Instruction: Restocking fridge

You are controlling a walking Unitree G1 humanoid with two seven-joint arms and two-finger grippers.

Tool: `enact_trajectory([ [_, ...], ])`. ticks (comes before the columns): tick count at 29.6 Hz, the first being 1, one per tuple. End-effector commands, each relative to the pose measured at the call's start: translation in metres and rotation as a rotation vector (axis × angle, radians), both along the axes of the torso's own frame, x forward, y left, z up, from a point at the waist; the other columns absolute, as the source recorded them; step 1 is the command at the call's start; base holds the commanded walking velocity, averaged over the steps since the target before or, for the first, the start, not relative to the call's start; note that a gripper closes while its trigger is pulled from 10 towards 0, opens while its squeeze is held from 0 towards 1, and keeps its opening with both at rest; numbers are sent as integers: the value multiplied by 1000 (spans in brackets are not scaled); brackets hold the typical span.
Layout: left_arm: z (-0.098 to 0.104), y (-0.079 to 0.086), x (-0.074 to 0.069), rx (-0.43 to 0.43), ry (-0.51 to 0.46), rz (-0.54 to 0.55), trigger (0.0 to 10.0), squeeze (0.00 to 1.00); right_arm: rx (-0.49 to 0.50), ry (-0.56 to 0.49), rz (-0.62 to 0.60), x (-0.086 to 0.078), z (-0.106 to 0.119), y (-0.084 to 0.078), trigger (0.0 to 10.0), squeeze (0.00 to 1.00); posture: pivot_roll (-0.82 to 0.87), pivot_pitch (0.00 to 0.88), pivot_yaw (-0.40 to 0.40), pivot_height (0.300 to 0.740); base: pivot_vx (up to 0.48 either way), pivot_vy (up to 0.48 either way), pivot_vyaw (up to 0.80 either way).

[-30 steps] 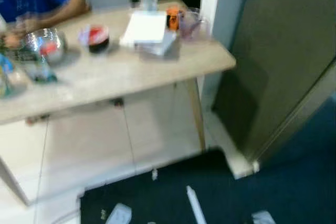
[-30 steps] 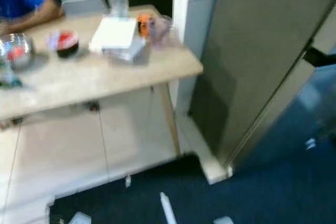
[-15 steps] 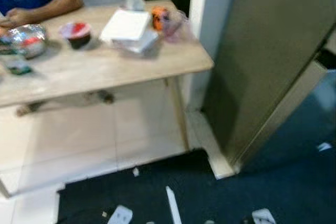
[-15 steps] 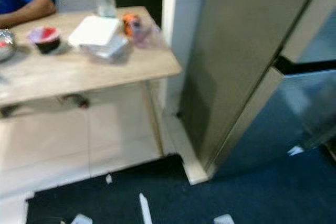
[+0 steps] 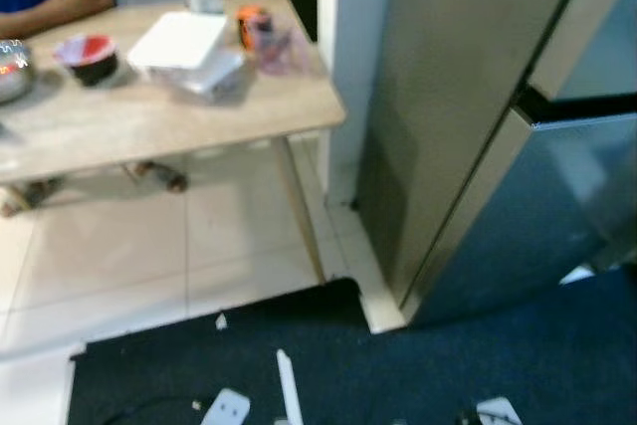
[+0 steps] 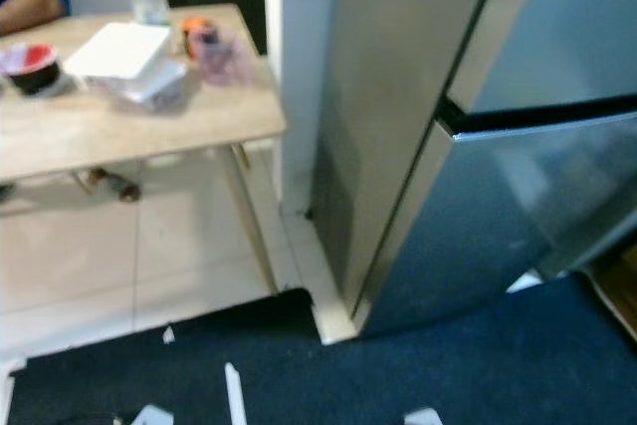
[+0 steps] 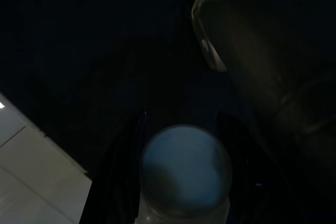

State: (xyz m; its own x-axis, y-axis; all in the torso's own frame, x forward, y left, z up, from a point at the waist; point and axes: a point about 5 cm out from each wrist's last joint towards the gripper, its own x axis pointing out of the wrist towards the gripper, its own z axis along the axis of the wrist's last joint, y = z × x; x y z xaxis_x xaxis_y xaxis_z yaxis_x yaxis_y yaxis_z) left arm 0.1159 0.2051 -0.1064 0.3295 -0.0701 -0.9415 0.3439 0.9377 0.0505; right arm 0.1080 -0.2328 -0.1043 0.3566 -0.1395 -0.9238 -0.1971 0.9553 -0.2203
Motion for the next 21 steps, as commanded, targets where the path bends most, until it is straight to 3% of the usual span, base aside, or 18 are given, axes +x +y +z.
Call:
enact_trajectory([
  [1,-2,0,-8,1,24,-3,10000,0,-7,10,-10,-3,0,-2,10000,0,-30,86,25,740,0,-431,0],
  [16,-2,-1,-7,-4,24,-7,10000,0,-21,15,15,-3,-1,-2,10000,0,-29,87,26,740,0,-432,0],
  [21,-2,-1,-7,-6,23,-5,10000,0,17,-11,17,0,1,0,10000,0,-30,86,25,740,0,-395,0],
])
